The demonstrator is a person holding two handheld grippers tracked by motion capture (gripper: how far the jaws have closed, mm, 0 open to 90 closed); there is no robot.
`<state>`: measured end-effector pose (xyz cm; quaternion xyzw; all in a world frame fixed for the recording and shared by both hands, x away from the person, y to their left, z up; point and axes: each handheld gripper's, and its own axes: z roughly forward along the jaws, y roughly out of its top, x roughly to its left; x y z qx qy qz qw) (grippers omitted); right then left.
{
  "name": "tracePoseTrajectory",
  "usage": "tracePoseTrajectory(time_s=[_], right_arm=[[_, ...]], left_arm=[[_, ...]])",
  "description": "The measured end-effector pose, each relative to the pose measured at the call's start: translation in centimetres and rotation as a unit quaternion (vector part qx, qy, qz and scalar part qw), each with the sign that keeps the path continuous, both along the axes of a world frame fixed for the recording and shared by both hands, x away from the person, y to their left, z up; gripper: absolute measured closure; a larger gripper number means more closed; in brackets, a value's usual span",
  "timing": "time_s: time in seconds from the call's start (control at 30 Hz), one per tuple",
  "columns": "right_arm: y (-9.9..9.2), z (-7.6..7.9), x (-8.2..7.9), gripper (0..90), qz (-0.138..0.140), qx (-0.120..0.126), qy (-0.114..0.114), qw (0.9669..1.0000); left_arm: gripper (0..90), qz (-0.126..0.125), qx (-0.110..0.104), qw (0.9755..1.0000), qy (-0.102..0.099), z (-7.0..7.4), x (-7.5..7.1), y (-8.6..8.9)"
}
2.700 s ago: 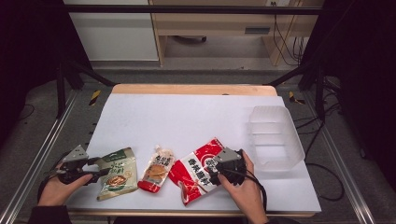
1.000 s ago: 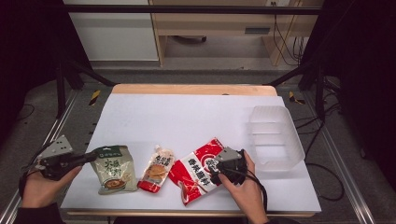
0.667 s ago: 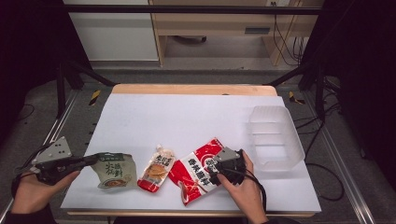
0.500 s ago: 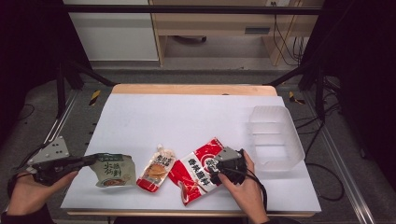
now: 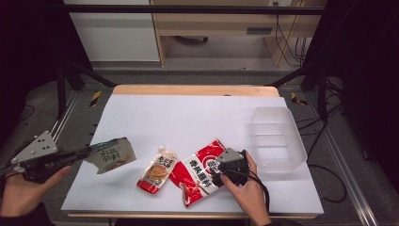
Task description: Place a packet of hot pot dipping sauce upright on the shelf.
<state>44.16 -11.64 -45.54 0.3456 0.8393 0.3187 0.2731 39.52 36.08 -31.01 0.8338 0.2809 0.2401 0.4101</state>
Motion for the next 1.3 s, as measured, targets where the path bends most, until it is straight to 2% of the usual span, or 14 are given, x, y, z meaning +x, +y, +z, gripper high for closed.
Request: tracePoseTrajectory(time_s=[0.2,0.23,0.33,0.4,0.43,0.6,0.7,0.77,0.9,1.03,1.1,1.13,1.2,1.3], right_arm=[[0.0,0.2,0.1,9.6,0.014,0.011,0.004,0.9998],[-0.1,0.3,0.0,9.8,0.016,0.019,0.006,0.9997],[-0.2,0.8,0.1,10.3,0.016,0.023,0.007,0.9996],[-0.3,1.3,0.0,9.7,0.02,0.032,0.002,0.9993],[-0.3,1.6,-0.1,9.5,0.026,0.035,0.0,0.999],[0.1,2.6,-0.2,9.9,0.041,0.031,0.003,0.9987],[0.7,3.6,-0.7,12.3,0.055,0.013,-0.013,0.9983],[1.0,3.9,-0.9,13.6,0.065,0.009,-0.014,0.9978],[1.6,4.7,-1.0,15.4,0.085,-0.016,-0.012,0.9962],[2.0,5.9,-1.0,17.1,0.099,-0.027,-0.011,0.9946],[2.3,7.4,-1.2,17.9,0.116,-0.028,-0.009,0.9928],[2.5,8.1,-1.2,17.9,0.123,-0.039,-0.008,0.9916],[2.9,8.8,-1.1,17.5,0.125,-0.06,-0.003,0.9904],[3.3,9.7,-0.6,18.4,0.131,-0.067,0.009,0.9891]], left_arm=[[90.0,-0.016,0.005,0.9998,0.011,0.1,1.1,-1.6],[90.0,-0.027,0.012,0.9995,0.012,0.0,1.6,-2.8],[90.0,-0.043,0.026,0.9987,0.014,-0.1,2.4,-4.3],[90.0,-0.046,0.028,0.9985,0.012,0.0,2.6,-4.8],[90.0,-0.055,0.027,0.9981,0.011,0.2,3.0,-5.7],[90.0,-0.073,0.033,0.9967,0.005,0.8,3.8,-7.6],[90.0,-0.092,0.032,0.9952,-0.001,1.1,4.1,-9.3],[90.0,-0.101,0.03,0.9945,-0.001,1.1,4.2,-10.1],[90.0,-0.113,0.042,0.9927,-0.002,1.1,4.5,-11.7],[90.0,-0.121,0.045,0.9916,-0.003,0.9,4.7,-12.7],[90.0,-0.13,0.043,0.9906,-0.005,0.8,5.0,-13.6],[90.0,-0.13,0.043,0.9906,-0.005,0.8,5.0,-13.6],[90.0,-0.137,0.044,0.9895,-0.007,0.7,5.2,-14.4],[90.0,-0.144,0.057,0.9879,-0.009,0.3,5.2,-15.3]])
